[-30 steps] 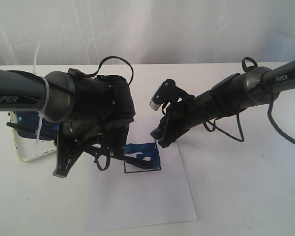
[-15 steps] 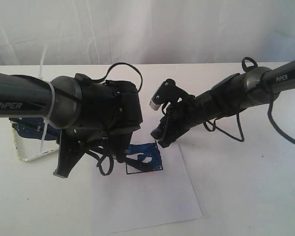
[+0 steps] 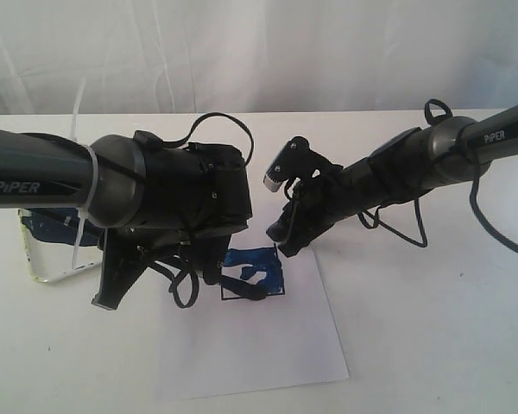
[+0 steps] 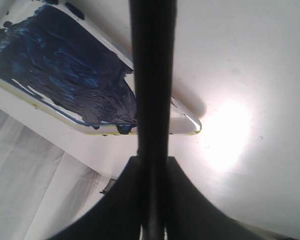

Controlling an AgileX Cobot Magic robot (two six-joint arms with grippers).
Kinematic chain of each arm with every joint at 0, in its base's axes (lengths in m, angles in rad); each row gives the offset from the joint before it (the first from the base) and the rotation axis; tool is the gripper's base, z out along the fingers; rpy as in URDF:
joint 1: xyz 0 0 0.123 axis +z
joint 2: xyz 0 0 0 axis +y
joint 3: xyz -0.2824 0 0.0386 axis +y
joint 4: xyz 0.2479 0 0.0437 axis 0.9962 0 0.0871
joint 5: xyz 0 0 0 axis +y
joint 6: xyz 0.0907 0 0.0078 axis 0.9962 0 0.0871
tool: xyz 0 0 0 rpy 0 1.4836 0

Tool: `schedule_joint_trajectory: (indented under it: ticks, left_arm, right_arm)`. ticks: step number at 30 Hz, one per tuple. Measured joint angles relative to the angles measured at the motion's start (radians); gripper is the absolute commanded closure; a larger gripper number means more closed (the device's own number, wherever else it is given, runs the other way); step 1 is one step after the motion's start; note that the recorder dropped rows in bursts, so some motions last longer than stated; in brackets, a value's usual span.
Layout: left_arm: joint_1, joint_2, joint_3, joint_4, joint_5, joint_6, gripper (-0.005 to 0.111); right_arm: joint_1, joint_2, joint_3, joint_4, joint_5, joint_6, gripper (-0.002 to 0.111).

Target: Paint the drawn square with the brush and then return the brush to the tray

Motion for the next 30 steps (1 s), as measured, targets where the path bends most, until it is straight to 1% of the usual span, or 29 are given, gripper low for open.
schedule_joint_trajectory:
  ticks: [9, 17, 22, 30]
  left_arm:
    - [0.000, 0.000, 0.000, 0.002, 0.000, -0.003, 0.107]
    - [0.000, 0.000, 0.000, 0.039, 0.000, -0.047, 0.107]
    - [0.000, 0.000, 0.000, 0.089, 0.000, -0.118, 0.107]
    - [0.000, 0.000, 0.000, 0.065, -0.016, -0.138, 0.107]
  right_arm:
    - [0.000, 0.000, 0.000, 0.000, -0.002, 0.000, 0.057]
    - [0.000, 0.000, 0.000, 0.000, -0.008, -0.006, 0.057]
    - [0.000, 0.000, 0.000, 0.000, -0.008, -0.006, 0.057]
    - [0.000, 0.000, 0.000, 0.000, -0.008, -0.006, 0.057]
